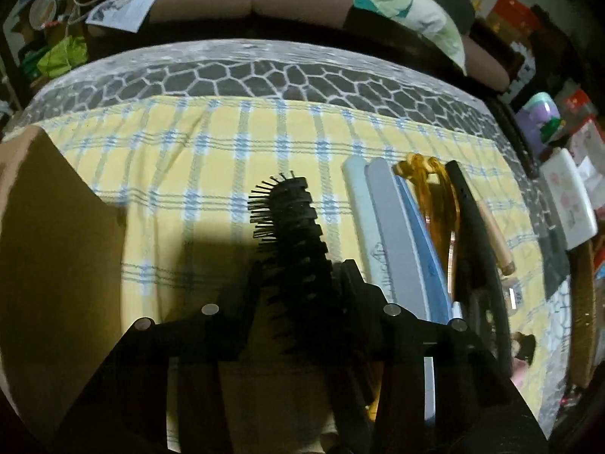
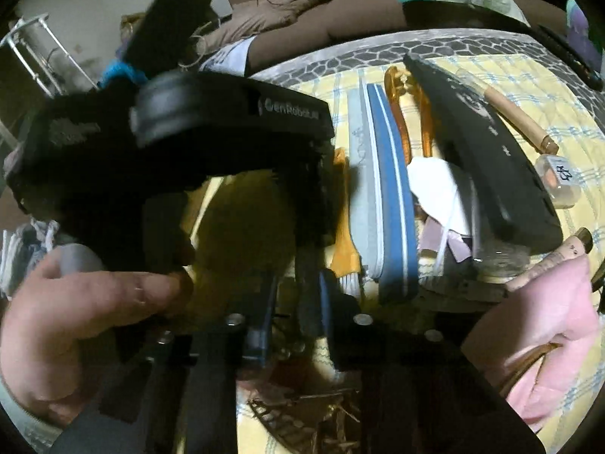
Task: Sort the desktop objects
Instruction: 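Grasp the black round hairbrush with the left tool, then carry the hairbrush into the cardboard box and open the left tool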
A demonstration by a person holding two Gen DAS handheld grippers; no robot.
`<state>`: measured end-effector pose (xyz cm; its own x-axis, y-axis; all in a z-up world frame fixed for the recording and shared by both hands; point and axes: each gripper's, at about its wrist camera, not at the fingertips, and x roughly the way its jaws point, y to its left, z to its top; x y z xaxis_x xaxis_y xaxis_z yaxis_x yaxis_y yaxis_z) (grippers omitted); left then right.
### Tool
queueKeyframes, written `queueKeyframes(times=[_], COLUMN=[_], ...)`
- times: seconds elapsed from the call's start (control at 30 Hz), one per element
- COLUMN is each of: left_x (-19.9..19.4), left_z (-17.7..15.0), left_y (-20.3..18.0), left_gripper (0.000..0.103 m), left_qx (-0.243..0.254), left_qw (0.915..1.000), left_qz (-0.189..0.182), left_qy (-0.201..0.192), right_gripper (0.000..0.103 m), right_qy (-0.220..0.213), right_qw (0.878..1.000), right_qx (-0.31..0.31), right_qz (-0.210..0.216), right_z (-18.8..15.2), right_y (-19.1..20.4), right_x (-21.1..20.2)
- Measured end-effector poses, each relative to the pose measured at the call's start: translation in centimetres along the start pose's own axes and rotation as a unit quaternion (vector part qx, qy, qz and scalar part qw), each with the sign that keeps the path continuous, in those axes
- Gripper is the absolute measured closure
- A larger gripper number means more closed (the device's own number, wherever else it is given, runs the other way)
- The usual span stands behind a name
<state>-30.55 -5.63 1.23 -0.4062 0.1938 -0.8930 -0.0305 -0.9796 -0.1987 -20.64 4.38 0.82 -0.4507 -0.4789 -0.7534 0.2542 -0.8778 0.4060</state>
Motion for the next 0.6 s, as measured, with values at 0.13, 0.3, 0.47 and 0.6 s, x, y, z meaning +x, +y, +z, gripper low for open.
queueKeyframes(times=[0.13, 0.3, 0.47, 0.6], left_x=[0.0, -1.3, -5.0, -9.5], left_z=[0.1, -0.1, 0.6, 1.6], left_y=[0.1, 0.0, 0.0, -0.3], left_gripper=[0.066, 0.067, 0.067, 0.067], left_qx=[-0.006, -0.005, -0.011, -0.006], left_qw=[0.9999, 0.9996, 0.9980, 0.9956], left_qz=[-0.013, -0.028, -0.058, -0.080], left_qy=[0.004, -0.001, -0.021, -0.048], right_gripper=[0.094, 0.094, 0.093, 0.093], right_qy=[0.006, 0.005, -0.012, -0.040], right_qw=[1.000, 0.997, 0.995, 0.997], right_qx=[0.020, 0.055, 0.059, 0.022], right_qz=[0.019, 0.060, 0.080, 0.062], right_z=[0.0, -0.2, 0.5, 1.5], right_y=[-0.8, -1.9, -1.7, 0.7], right_x=[0.1, -0.7, -3.3, -6.6])
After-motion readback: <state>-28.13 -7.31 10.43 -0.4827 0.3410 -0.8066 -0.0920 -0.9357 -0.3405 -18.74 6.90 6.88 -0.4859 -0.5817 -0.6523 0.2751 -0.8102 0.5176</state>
